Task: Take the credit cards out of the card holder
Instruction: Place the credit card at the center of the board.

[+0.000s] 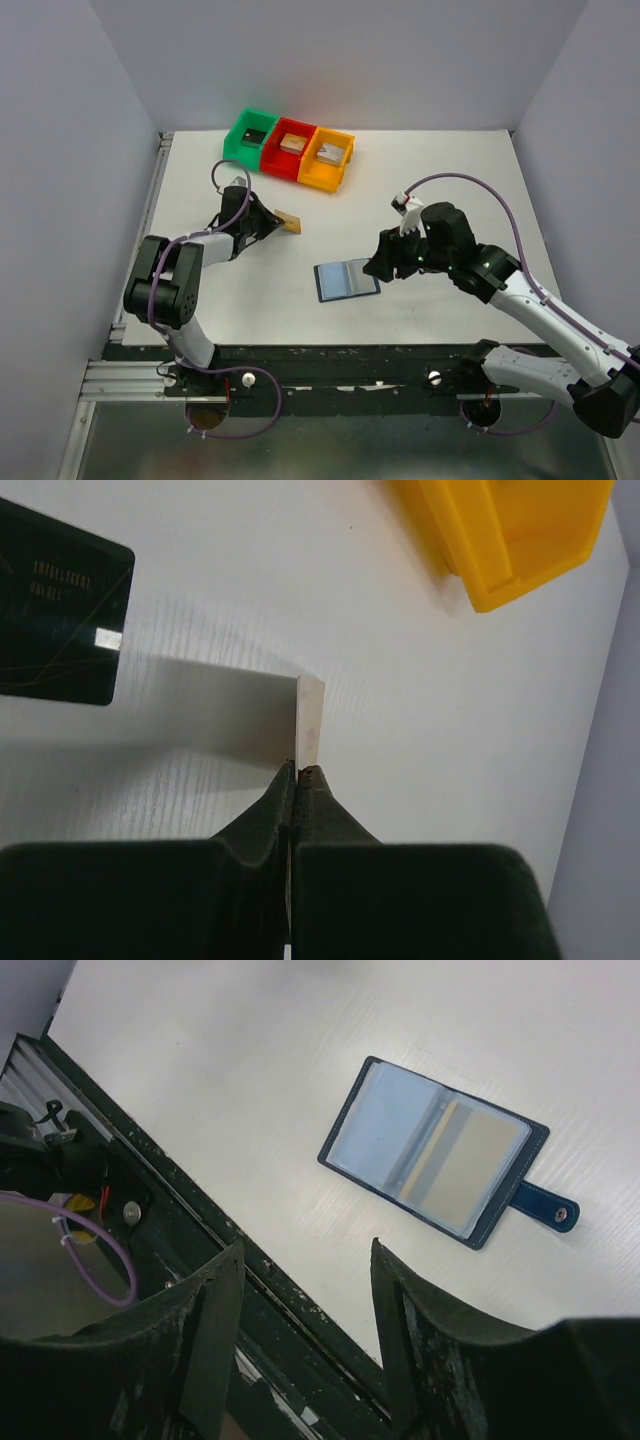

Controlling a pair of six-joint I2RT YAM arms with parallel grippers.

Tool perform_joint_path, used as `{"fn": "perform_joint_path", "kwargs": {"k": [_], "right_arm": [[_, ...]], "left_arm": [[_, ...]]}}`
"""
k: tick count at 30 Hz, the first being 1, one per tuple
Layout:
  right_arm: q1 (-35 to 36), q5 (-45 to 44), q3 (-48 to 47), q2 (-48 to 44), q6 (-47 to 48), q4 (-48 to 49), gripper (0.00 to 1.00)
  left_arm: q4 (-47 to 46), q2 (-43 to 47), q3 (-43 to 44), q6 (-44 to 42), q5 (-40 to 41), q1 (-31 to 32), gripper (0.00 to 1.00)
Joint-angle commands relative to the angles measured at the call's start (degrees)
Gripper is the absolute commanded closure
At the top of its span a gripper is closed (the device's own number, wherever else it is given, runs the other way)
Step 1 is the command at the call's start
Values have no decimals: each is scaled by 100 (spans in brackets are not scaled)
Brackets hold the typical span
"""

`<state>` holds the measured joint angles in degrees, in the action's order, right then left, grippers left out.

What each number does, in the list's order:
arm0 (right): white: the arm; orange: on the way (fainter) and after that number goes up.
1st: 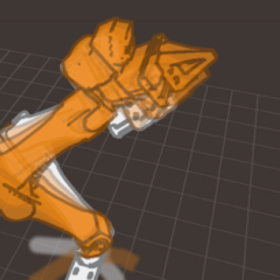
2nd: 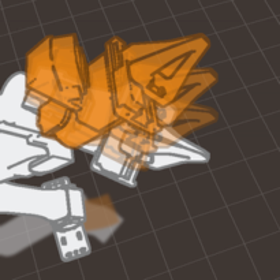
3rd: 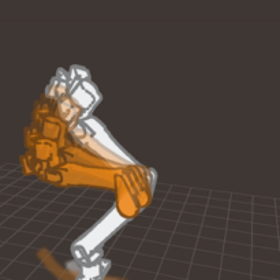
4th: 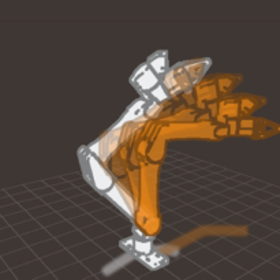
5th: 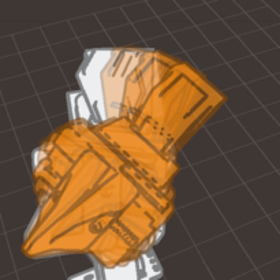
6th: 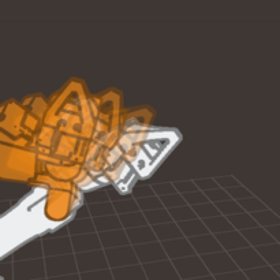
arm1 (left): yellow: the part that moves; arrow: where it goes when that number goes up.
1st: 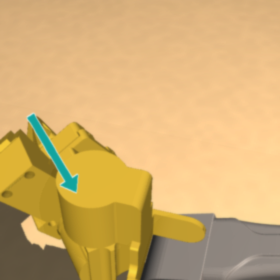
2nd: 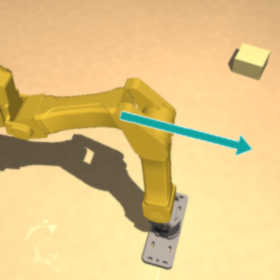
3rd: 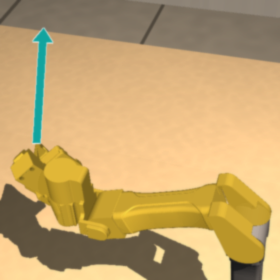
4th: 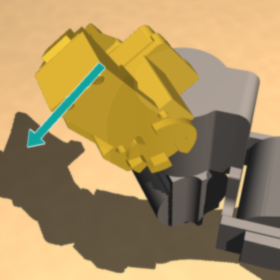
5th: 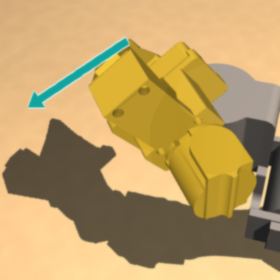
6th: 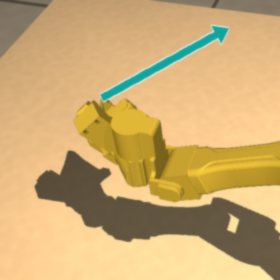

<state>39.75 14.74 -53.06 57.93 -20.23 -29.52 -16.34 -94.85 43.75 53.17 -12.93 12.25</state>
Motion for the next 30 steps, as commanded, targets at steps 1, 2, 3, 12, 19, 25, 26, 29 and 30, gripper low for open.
{"fn": "perform_joint_path", "kwargs": {"k": [1,2,3,12,19,25,26,29,30], "right_arm": [[-2,117,129,-54,-51,148,39],[15,117,129,-45,-43,148,39],[16,117,129,-19,-25,148,39],[7,143,68,131,28,148,39],[7,-6,67,192,37,139,38],[-2,-33,59,201,37,130,38],[7,-33,59,201,45,130,38],[7,-59,59,201,37,104,38],[7,-59,59,210,45,104,38]], "left_arm": [[-528,-446,336,159,-289,-100,100],[-581,-516,354,176,-315,-100,100],[-625,-587,371,185,-342,-109,100],[-1090,-1071,372,440,-570,-162,100],[-1161,-1124,275,449,-614,-241,82],[-1117,-1106,231,405,-632,-293,71],[-1117,-1097,222,405,-632,-302,69],[-1082,-1080,222,387,-658,-329,65],[-1065,-1080,231,370,-667,-329,64]]}}
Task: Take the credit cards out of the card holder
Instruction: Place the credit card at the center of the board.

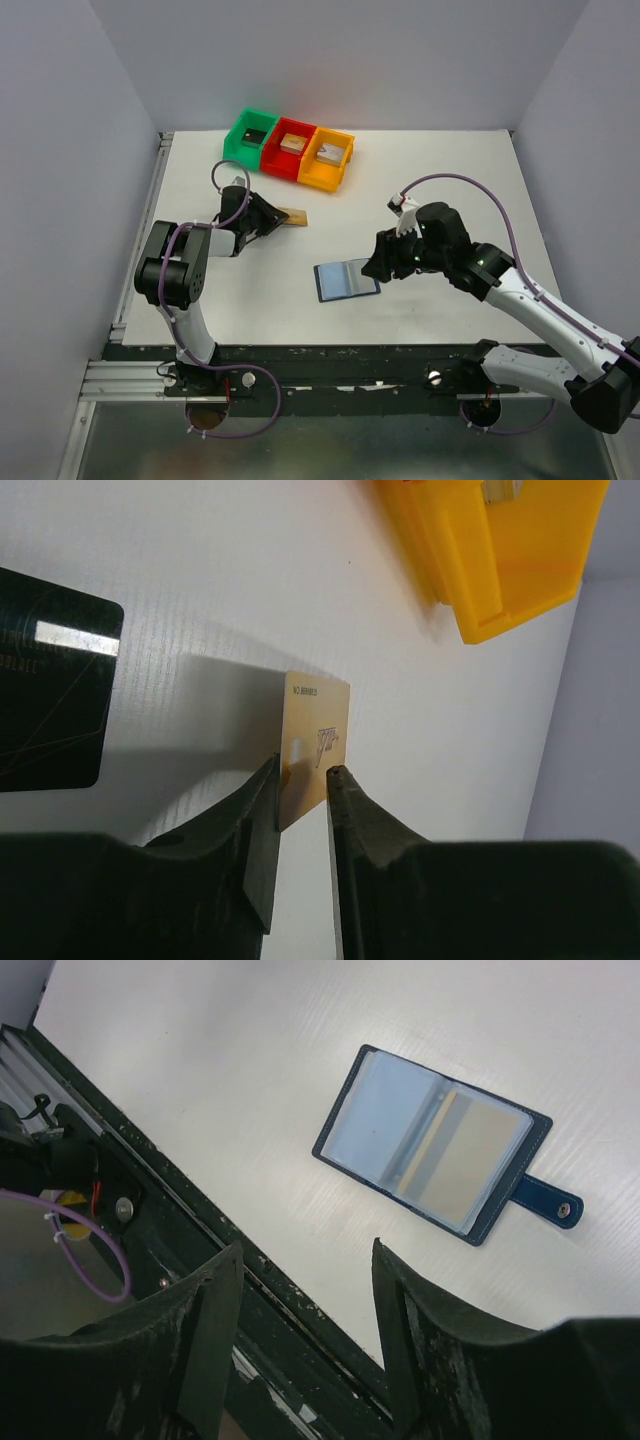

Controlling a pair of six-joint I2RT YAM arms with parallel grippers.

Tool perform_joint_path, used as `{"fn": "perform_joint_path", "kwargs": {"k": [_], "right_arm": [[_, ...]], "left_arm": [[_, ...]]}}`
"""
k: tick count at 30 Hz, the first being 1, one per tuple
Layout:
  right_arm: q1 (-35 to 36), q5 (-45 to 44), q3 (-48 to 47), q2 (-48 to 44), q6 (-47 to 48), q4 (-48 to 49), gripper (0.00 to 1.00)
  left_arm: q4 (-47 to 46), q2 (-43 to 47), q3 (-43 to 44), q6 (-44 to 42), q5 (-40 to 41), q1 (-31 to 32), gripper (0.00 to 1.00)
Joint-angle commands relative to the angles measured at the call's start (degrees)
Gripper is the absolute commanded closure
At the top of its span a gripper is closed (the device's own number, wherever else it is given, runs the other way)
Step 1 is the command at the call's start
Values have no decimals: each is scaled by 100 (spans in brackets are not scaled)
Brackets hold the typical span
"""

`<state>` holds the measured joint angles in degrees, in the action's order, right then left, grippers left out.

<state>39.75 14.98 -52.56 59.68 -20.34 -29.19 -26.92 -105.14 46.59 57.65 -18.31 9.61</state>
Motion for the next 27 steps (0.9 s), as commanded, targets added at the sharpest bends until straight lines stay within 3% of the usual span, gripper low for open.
{"fn": "perform_joint_path", "kwargs": {"k": [1,21,27], "right_arm": [[7,-83,8,44,56,63,38],[7,-285,-62,237,109,-17,37],[7,-557,-18,307,127,-87,37]], "left_arm": [[20,-41,-36,-87,-129,-90,63],[2374,380,702,-1194,512,-126,42],[2674,591,817,-1423,784,-196,40]]}}
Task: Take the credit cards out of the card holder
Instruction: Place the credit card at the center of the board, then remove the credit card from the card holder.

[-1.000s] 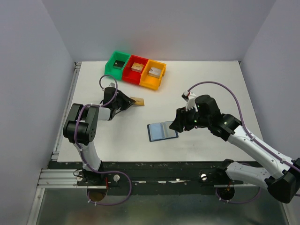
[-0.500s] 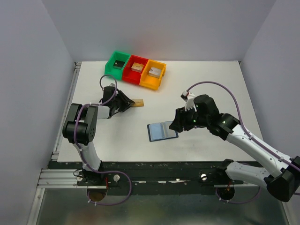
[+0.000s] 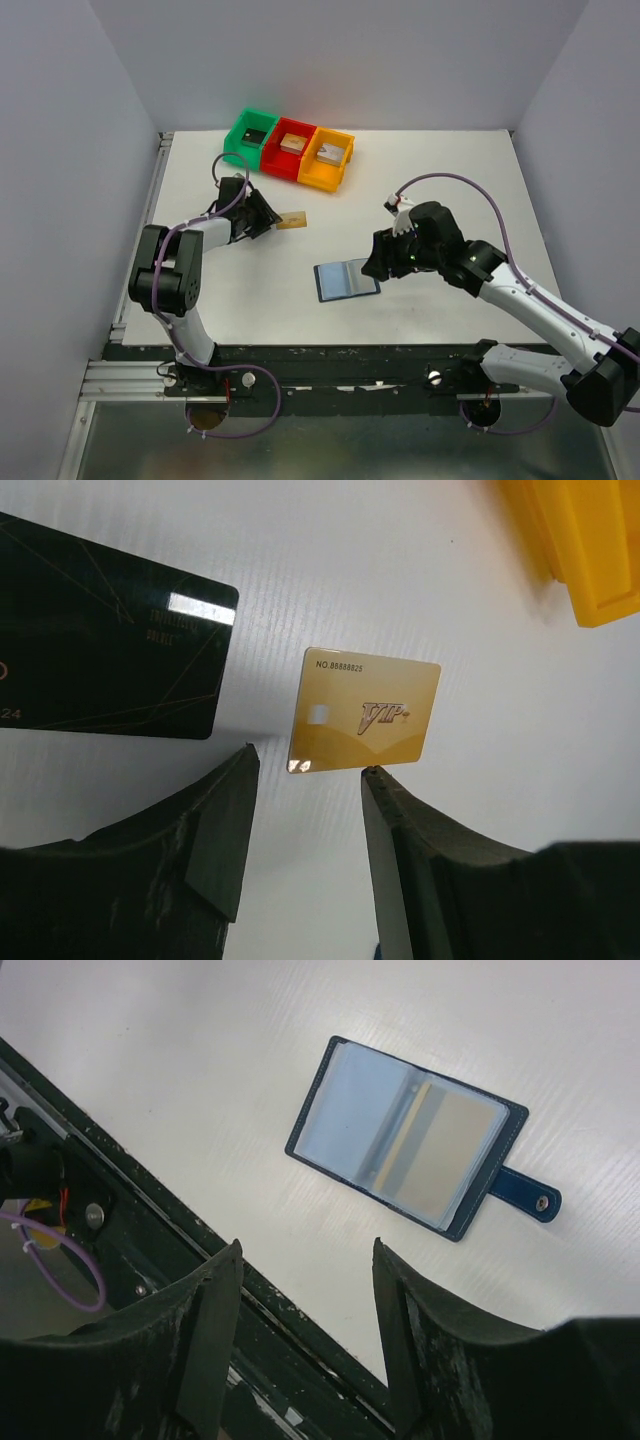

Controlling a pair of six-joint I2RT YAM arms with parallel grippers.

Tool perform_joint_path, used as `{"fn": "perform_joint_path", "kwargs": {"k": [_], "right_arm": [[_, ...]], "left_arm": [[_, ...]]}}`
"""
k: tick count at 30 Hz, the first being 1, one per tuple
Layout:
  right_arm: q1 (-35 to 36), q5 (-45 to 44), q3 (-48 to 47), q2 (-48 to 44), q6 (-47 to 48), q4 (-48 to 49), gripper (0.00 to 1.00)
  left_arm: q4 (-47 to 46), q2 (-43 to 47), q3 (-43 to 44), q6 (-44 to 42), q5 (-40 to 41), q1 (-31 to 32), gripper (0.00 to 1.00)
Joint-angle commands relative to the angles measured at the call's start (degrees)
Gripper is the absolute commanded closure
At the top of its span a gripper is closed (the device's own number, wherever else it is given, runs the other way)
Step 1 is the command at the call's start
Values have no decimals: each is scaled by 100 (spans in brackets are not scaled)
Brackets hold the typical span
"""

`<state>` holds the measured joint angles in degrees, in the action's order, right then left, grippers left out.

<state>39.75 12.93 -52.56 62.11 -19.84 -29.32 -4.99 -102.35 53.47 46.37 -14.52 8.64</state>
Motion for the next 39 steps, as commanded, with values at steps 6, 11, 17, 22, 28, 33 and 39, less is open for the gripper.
{"fn": "perform_joint_path", "kwargs": {"k": [6,11,17,22,28,33,39], "right_arm": [[7,-1859,-70,143,-274,-372,38],[-177,-2261,227,223,-591,-48,38],[-731,-1145,368,767,-794,251,25],[-1065,-907,719,1013,-890,725,21],[-1215,-704,878,1488,-899,1051,28],[-1224,-704,852,1927,-926,1236,35],[-1259,-625,747,2455,-1013,1359,44]], "left_arm": [[991,785,190,-479,915,-100,39],[1360,1523,15,-646,1706,145,37],[1195,2920,-968,-199,2586,1032,1],[536,3808,-1883,276,1955,1034,1],[-31,4530,-2580,365,1399,1454,1],[885,4601,-2420,258,2137,2185,1],[1553,4662,-2342,487,2305,2256,1]]}}
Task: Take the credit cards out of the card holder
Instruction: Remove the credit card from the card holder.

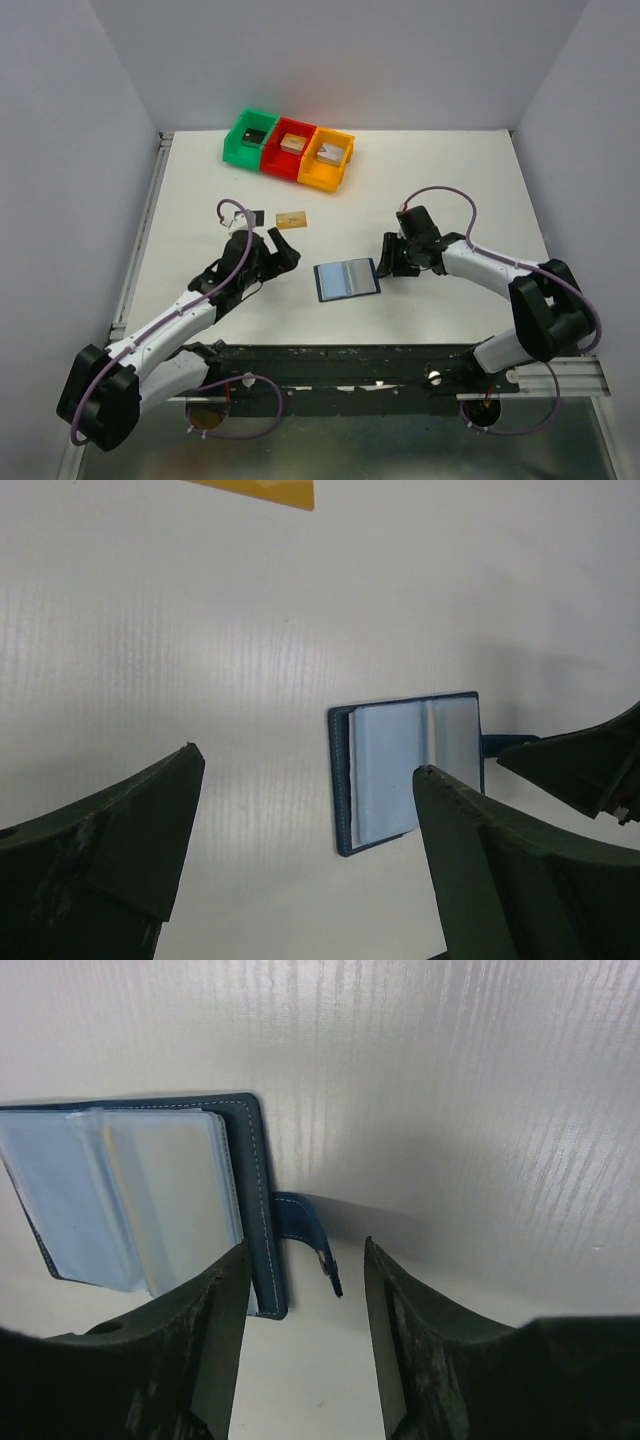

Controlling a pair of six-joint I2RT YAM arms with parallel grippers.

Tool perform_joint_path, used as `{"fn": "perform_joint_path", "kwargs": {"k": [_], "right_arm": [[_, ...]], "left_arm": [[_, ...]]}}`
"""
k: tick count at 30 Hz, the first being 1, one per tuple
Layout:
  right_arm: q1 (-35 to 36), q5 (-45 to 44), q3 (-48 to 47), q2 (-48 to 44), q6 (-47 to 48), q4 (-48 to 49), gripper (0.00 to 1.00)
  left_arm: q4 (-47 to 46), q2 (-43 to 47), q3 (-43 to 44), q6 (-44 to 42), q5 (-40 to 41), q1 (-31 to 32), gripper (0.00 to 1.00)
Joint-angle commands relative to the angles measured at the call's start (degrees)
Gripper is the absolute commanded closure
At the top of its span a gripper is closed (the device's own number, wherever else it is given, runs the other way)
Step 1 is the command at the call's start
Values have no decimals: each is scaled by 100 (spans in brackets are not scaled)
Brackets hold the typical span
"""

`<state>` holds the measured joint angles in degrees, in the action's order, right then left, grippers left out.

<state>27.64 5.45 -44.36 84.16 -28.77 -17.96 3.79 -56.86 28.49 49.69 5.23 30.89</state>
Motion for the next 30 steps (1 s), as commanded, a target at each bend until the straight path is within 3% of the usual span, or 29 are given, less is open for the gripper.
{"fn": "perform_joint_path", "kwargs": {"k": [1,4,8,11,12,15,16,20,25,30], "right_arm": [[-57,123,-99,311,-128,222,45],[-48,114,-169,434,-111,231,52],[-48,228,-91,356,-102,362,74],[-57,561,146,101,-6,661,95],[-57,736,243,-4,64,766,100],[-57,1185,489,-303,249,1021,100],[-48,1308,577,-408,302,1083,100],[-48,1651,753,-707,451,1207,100],[-48,1810,788,-927,540,1172,100],[-48,1863,727,-1068,627,1101,100]], "left_arm": [[745,123,174,172,355,31,1],[781,193,113,190,382,22,1],[440,604,-238,637,558,31,1],[-665,1123,-921,735,94,22,2],[-1470,1351,-1220,718,-248,-39,4],[-3485,1625,-2091,718,-1005,-119,14],[-3569,1565,-2058,552,-1207,-110,18],[-2183,434,-646,-503,-2182,-58,21],[-2401,-947,-91,-627,-2720,346,32],[-1858,-1897,762,-1136,-3011,698,39]]}}
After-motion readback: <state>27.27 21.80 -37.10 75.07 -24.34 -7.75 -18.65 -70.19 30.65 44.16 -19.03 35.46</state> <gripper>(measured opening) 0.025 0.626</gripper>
